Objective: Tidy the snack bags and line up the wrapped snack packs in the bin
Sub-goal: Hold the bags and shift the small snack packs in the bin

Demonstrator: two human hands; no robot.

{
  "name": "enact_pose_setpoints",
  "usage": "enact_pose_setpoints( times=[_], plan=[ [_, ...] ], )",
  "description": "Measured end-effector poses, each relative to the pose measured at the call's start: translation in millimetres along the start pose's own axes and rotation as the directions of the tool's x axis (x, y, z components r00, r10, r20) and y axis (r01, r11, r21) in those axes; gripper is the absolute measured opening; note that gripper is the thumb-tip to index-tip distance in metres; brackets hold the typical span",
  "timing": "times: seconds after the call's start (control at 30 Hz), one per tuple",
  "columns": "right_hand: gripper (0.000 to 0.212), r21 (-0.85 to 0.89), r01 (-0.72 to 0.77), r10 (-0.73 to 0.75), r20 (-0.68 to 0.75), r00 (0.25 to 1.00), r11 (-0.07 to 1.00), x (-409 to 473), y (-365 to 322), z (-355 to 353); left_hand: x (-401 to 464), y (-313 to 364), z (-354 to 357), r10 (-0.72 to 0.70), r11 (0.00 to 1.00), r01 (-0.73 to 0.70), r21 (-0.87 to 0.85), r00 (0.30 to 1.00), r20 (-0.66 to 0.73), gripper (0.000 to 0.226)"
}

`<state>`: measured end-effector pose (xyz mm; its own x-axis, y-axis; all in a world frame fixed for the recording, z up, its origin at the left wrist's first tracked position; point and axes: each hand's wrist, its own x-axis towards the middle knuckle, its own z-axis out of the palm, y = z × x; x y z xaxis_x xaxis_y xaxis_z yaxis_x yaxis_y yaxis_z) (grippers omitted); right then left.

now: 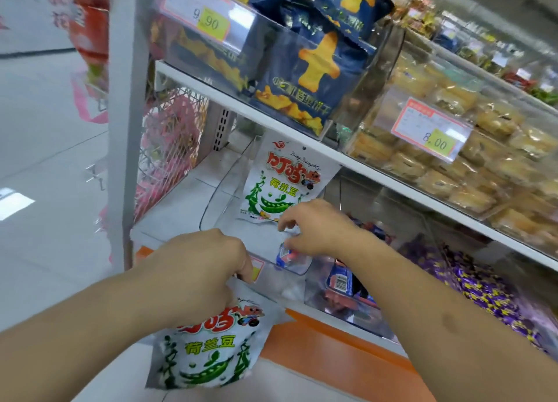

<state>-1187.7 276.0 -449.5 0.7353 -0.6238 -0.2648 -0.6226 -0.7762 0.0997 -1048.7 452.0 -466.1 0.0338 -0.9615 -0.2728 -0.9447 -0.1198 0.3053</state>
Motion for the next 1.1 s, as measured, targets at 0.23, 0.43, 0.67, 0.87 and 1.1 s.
enact_pose_setpoints(
  times=[0.23,0.43,0.67,0.87,1.1],
  plan=[
    [0.028,-0.221,-0.014,0.034,0.089,0.995,0.975,19.3,-10.6,10.4,-2.2,-12.2,7.1,0.046,0.998,-0.051,-0.043,0.993,-0.107,0.033],
    [0.019,-0.192,-0.003,0.015,0.061,0.998,0.981,9.0,-11.9,9.7,-22.1,-9.9,0.7,0.042,0.998,-0.050,-0.035,0.981,-0.188,0.035],
    [0.020,0.274,-0.058,0.085,-0.088,0.993,0.960,-18.1,1.4,-5.4,-27.9,-7.5,-1.7,0.039,0.999,-0.042,-0.010,0.984,-0.173,0.038],
    [0.022,0.678,0.038,0.336,-0.411,0.847,0.734,-89.9,44.0,-17.6,-30.2,-0.5,-5.5,0.042,0.996,-0.056,-0.066,0.979,-0.200,0.032],
    [0.025,0.572,-0.244,0.541,-0.433,0.721,0.783,-144.4,91.5,36.7,-33.6,13.5,-8.7,0.008,0.973,-0.060,-0.225,0.975,-0.222,0.021]
  ],
)
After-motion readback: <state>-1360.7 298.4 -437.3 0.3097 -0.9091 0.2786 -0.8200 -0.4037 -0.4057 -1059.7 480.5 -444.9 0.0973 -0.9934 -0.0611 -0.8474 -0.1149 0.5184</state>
